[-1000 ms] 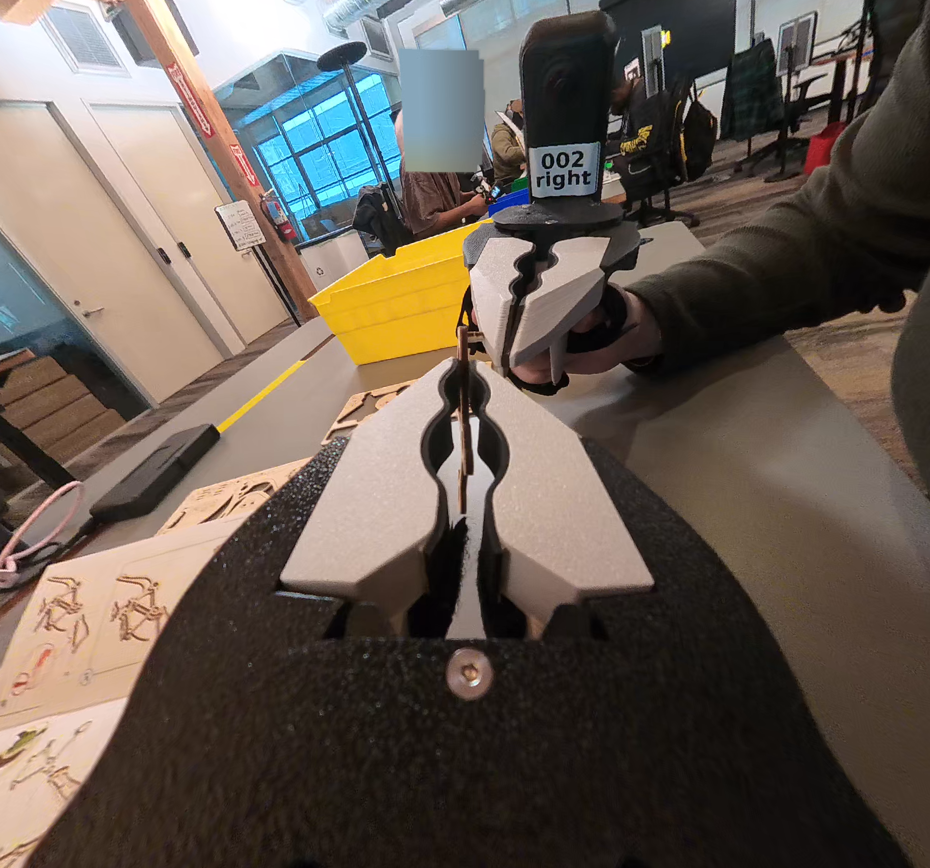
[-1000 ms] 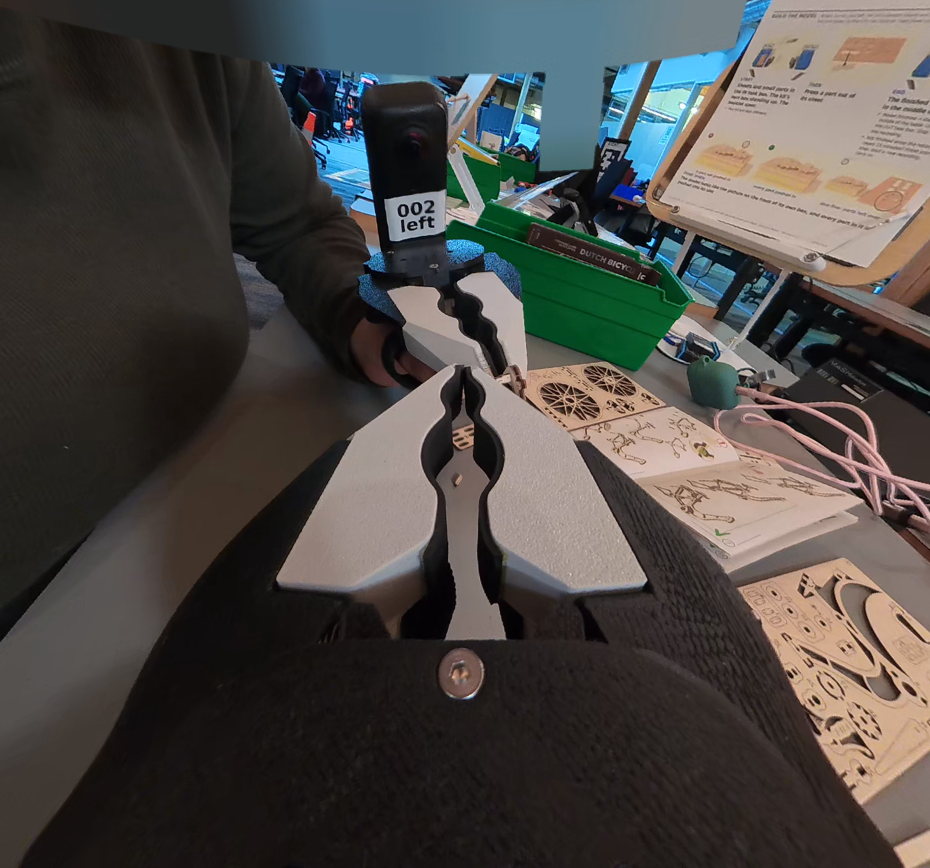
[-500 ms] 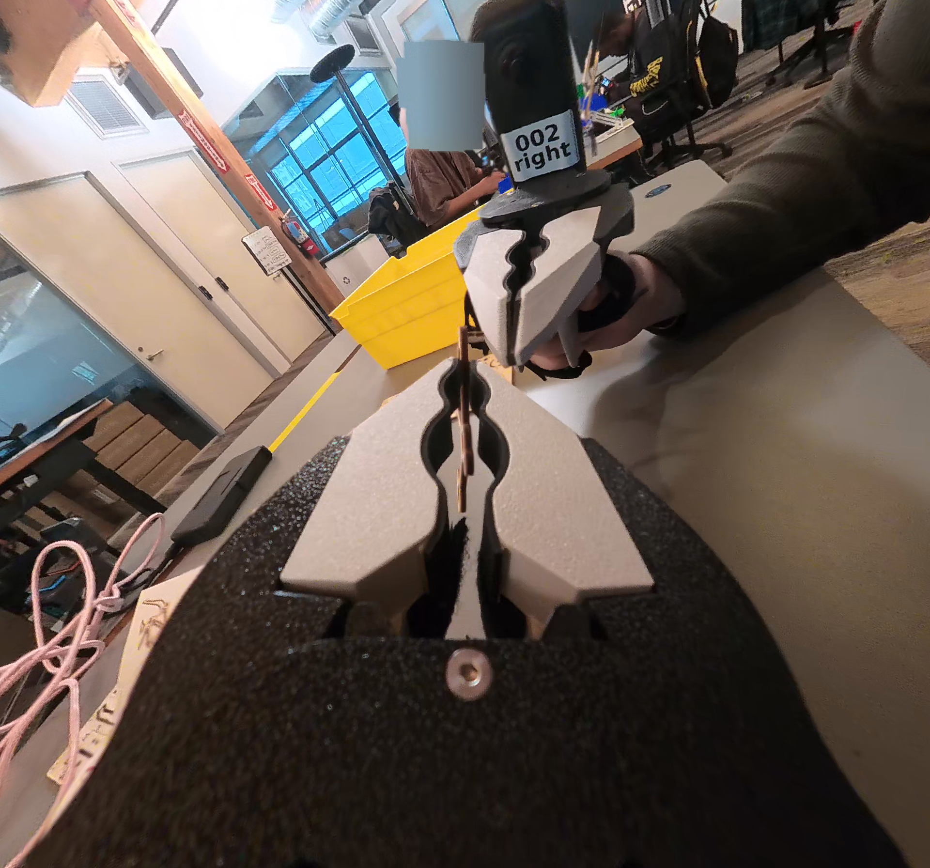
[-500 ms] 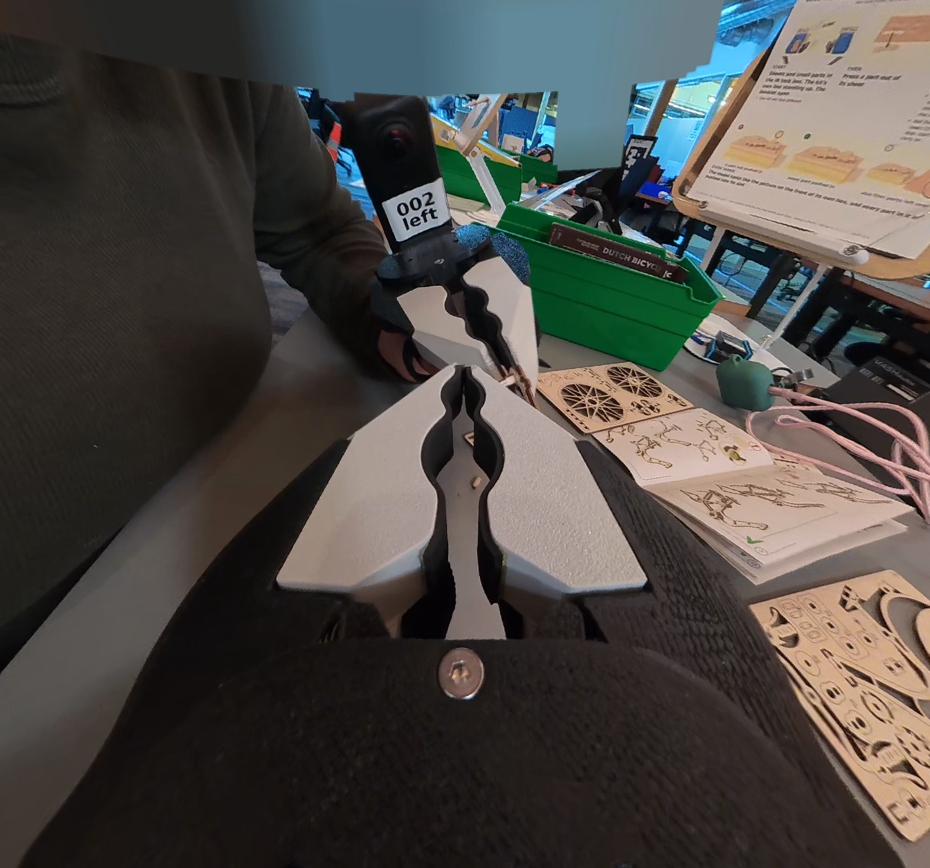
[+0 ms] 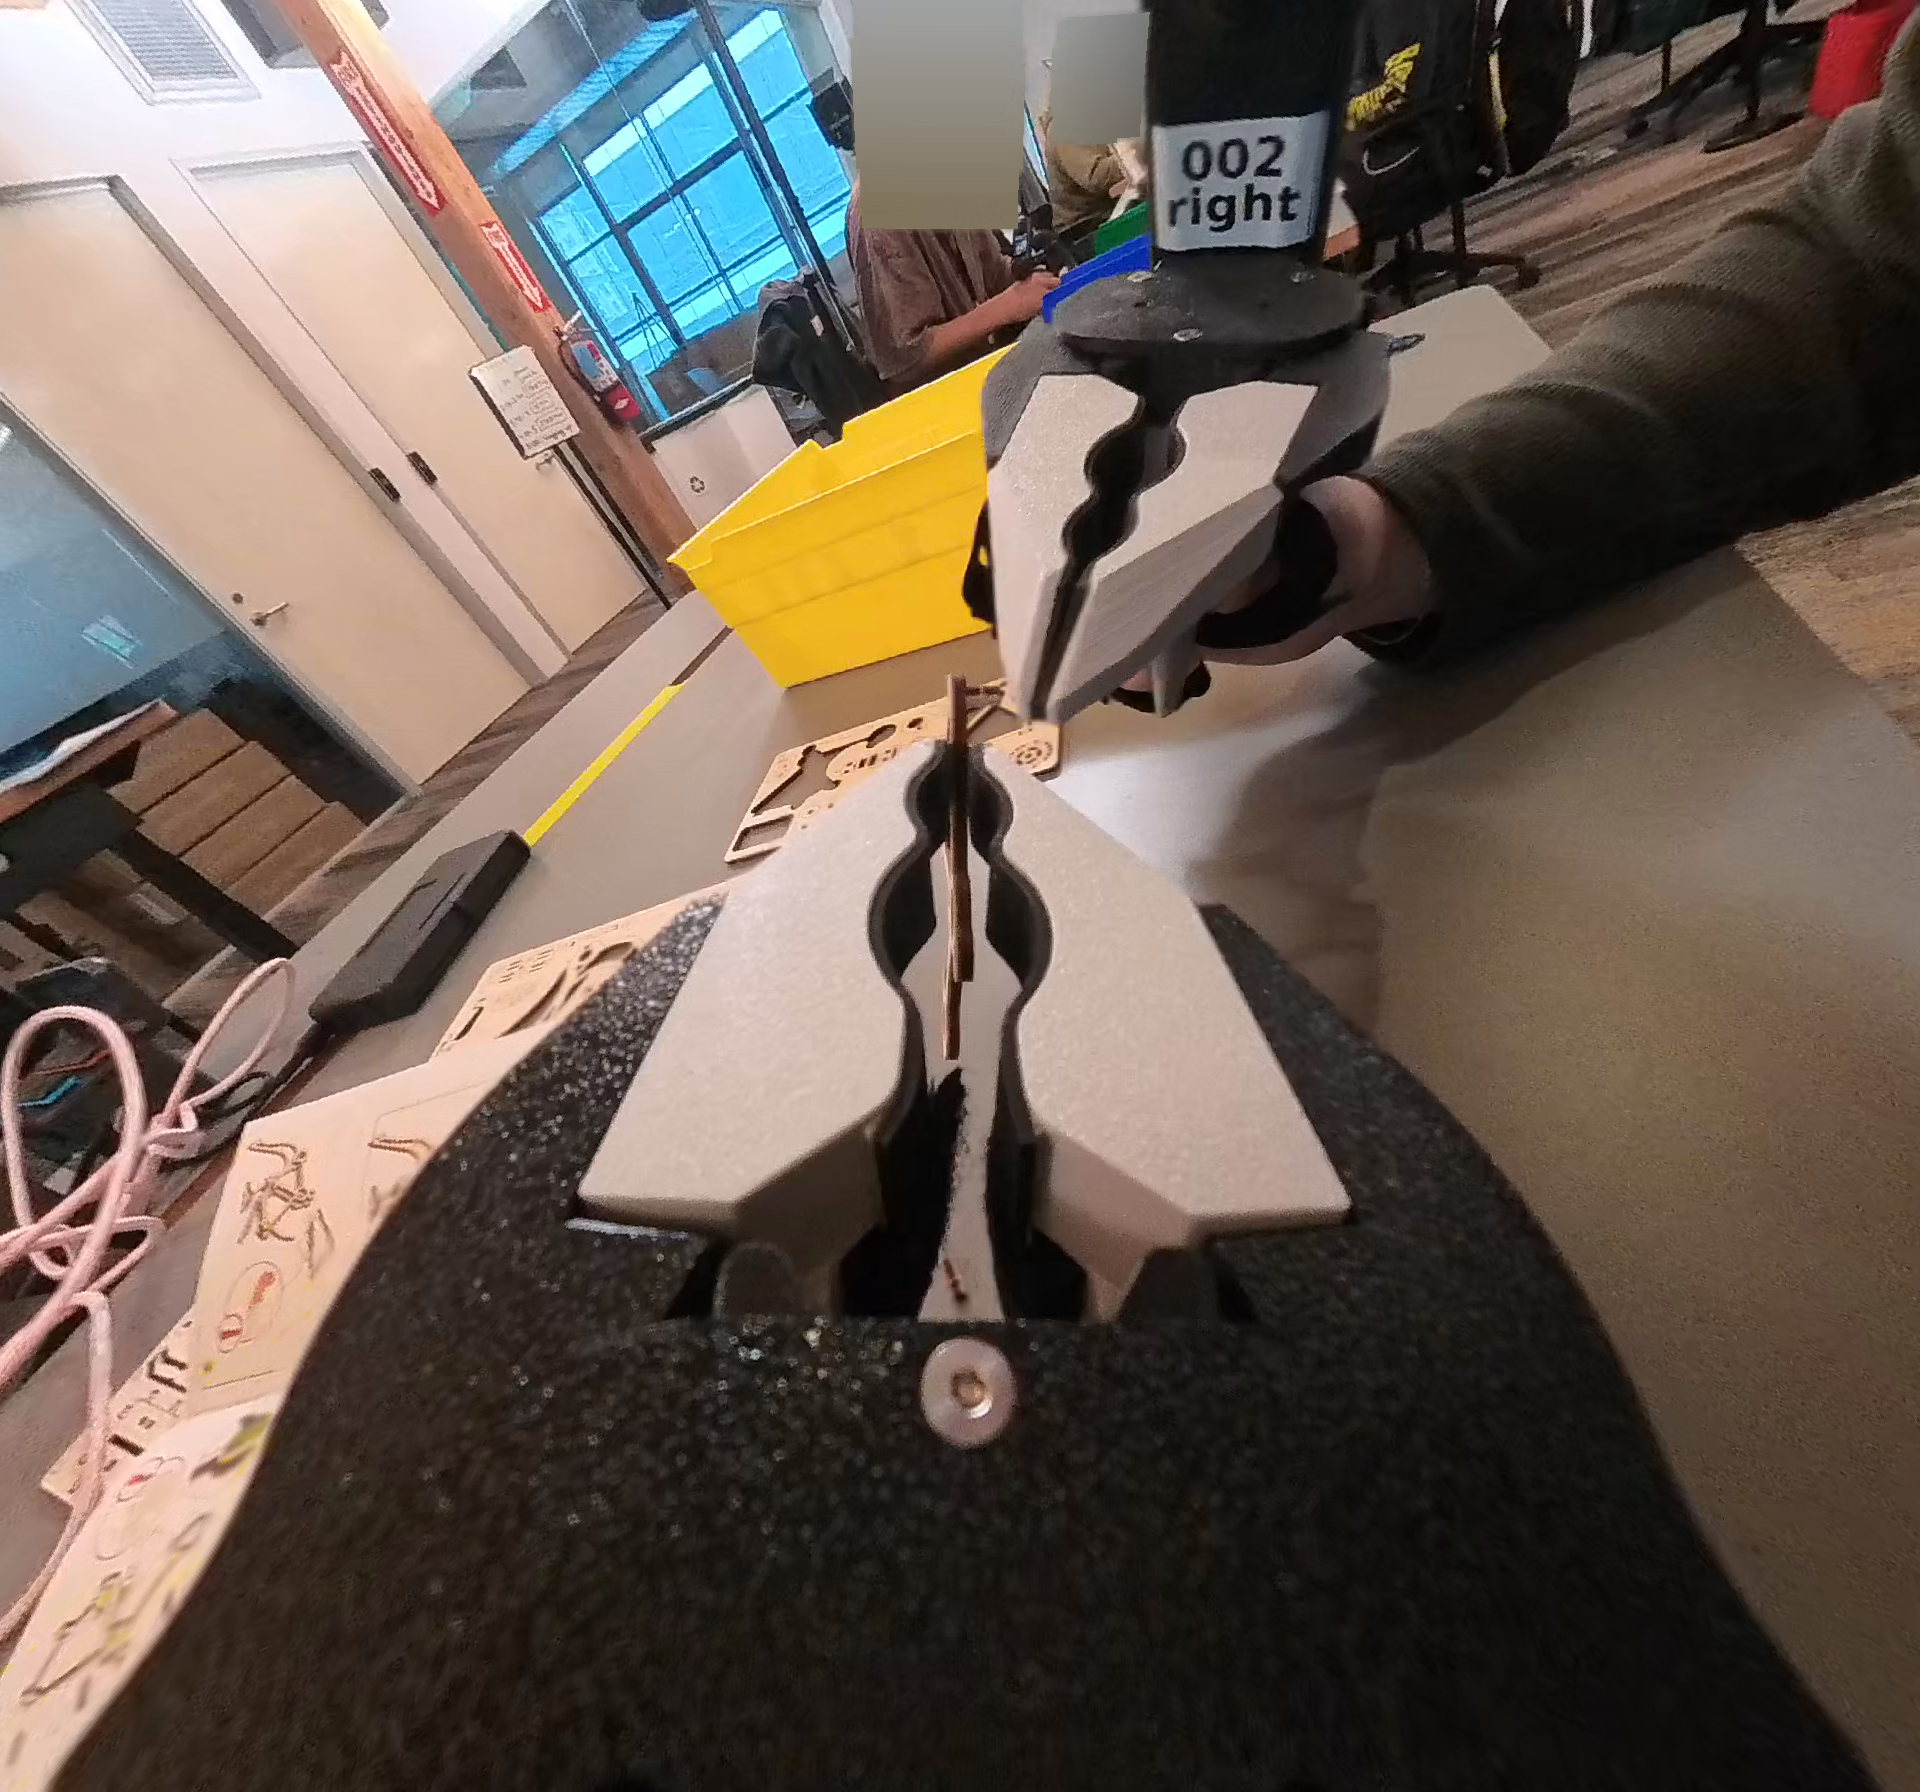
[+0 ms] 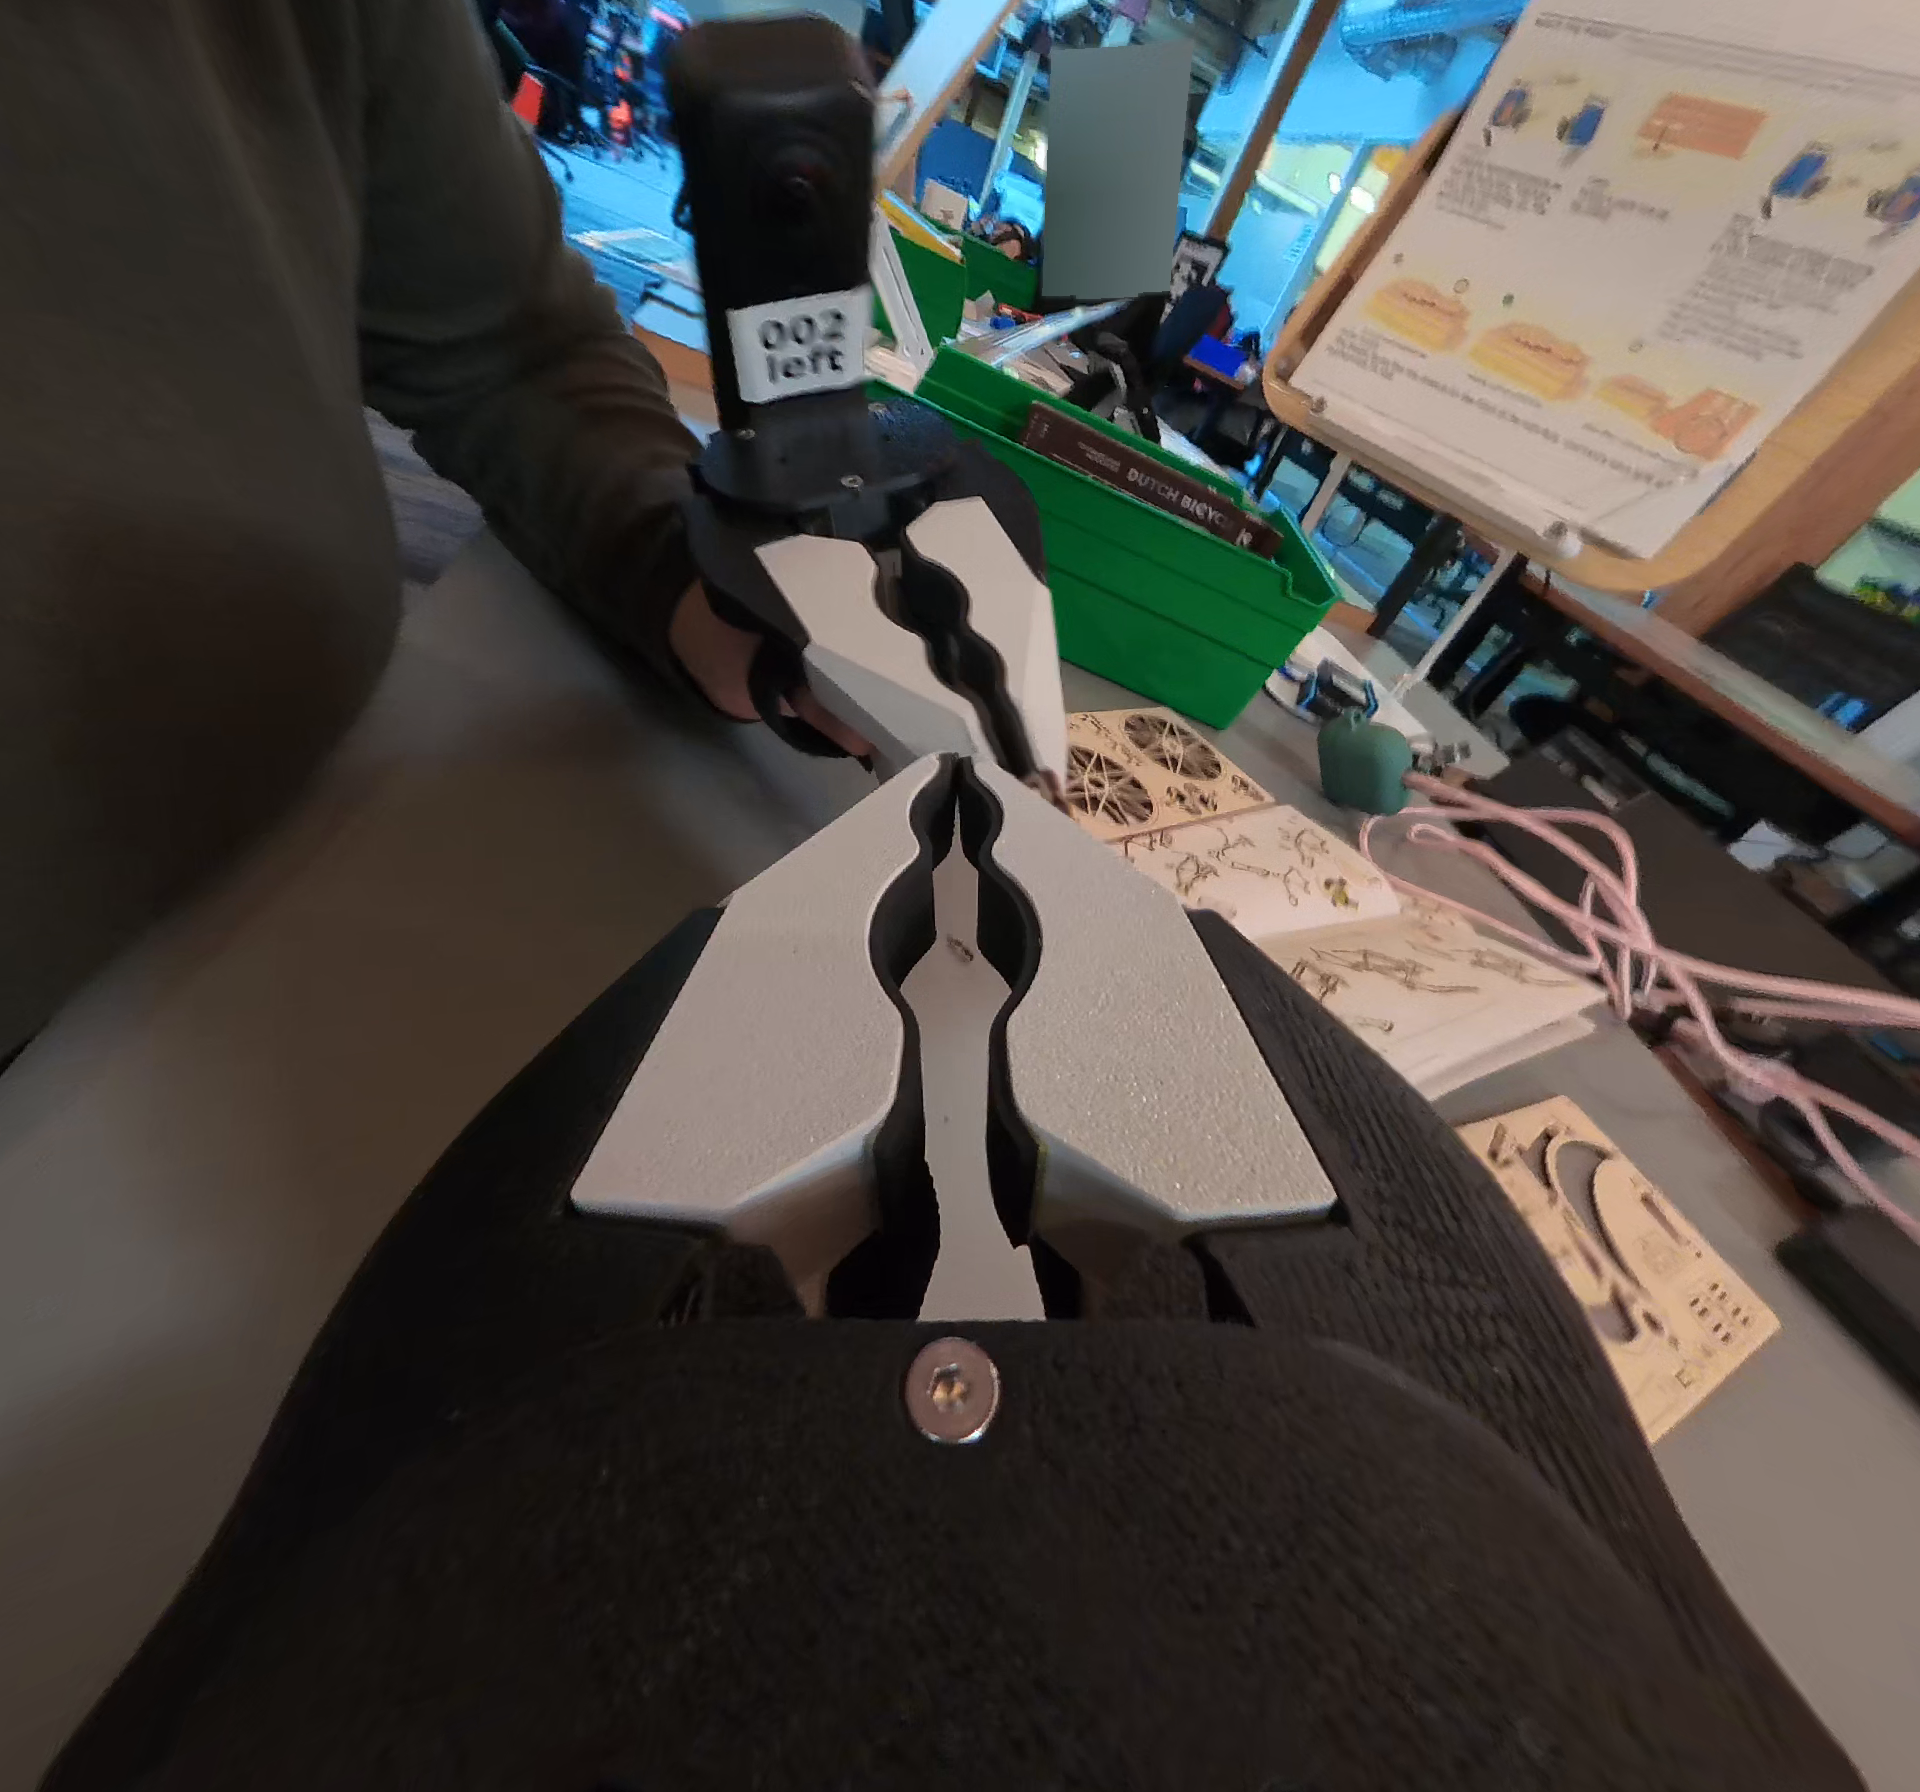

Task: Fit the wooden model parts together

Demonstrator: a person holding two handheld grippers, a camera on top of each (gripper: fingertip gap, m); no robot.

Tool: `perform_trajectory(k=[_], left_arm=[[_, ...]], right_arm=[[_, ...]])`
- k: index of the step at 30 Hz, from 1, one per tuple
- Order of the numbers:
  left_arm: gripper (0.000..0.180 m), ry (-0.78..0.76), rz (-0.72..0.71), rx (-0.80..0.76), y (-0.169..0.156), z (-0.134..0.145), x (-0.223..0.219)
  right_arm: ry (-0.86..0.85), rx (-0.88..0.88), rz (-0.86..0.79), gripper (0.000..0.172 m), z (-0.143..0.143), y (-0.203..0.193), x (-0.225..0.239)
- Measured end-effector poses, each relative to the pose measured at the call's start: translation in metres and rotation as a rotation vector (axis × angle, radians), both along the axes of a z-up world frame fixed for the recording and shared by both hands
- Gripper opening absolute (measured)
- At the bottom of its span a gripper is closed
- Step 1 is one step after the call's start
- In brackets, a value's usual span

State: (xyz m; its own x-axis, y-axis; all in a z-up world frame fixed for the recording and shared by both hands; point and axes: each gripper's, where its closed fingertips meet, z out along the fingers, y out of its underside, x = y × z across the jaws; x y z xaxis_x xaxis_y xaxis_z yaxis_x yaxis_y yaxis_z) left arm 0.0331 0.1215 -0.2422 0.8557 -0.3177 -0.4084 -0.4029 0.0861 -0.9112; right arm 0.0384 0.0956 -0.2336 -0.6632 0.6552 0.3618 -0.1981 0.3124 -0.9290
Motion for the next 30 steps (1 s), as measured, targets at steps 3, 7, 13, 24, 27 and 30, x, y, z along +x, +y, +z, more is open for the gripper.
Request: perform_trajectory(k=[3,7,13,24,27,30], left_arm=[[0.000,-0.054,-0.010,-0.019,0.001,-0.002,-0.001],[0.000,-0.073,-0.023,-0.017,0.000,-0.002,0.000],[0.000,-0.077,-0.046,-0.017,-0.001,-0.002,0.003],[0.000,0.108,-0.033,0.030,-0.004,-0.001,0.011],[0.000,0.256,-0.003,0.069,-0.005,0.000,0.012],[0.000,0.399,0.027,0.108,-0.007,0.000,0.013]], right_arm=[[0.069,-0.006,-0.014,0.006,0.009,0.003,0.003],[0.105,0.016,-0.075,0.022,0.013,0.012,-0.001],[0.062,0.064,-0.062,0.014,0.002,0.012,-0.002],[0.089,0.108,-0.062,0.016,0.003,0.011,0.001],[0.119,0.145,-0.084,0.018,0.003,0.011,0.003],[0.161,0.207,-0.089,0.010,0.000,0.007,0.006]])
